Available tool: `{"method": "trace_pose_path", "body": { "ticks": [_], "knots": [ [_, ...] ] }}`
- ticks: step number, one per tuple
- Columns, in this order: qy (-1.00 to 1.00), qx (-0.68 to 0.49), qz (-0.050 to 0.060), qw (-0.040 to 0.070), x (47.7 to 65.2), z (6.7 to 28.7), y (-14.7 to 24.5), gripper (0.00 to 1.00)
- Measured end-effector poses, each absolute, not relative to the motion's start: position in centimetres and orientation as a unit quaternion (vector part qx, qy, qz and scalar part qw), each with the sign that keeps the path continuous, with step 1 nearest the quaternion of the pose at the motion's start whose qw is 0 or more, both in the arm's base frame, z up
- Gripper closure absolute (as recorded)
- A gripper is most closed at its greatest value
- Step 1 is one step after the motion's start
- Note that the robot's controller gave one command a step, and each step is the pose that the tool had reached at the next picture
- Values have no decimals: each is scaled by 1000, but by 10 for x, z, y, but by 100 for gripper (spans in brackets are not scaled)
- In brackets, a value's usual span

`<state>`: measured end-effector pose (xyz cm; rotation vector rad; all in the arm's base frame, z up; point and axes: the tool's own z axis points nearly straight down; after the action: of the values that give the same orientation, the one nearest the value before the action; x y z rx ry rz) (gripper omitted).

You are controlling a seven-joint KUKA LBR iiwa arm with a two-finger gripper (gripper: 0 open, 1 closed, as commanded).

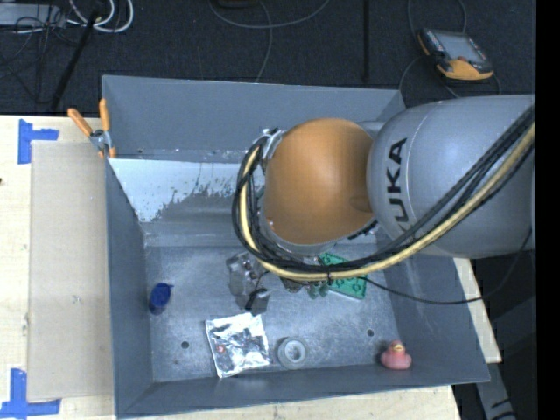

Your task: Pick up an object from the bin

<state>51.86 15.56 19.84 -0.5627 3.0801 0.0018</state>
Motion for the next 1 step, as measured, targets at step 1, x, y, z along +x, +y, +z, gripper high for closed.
{"method": "trace_pose_path", "body": {
  "ticks": [1],
  "knots": [
    [984, -179, 0, 0, 516, 194, 154, 0]
  ]
}}
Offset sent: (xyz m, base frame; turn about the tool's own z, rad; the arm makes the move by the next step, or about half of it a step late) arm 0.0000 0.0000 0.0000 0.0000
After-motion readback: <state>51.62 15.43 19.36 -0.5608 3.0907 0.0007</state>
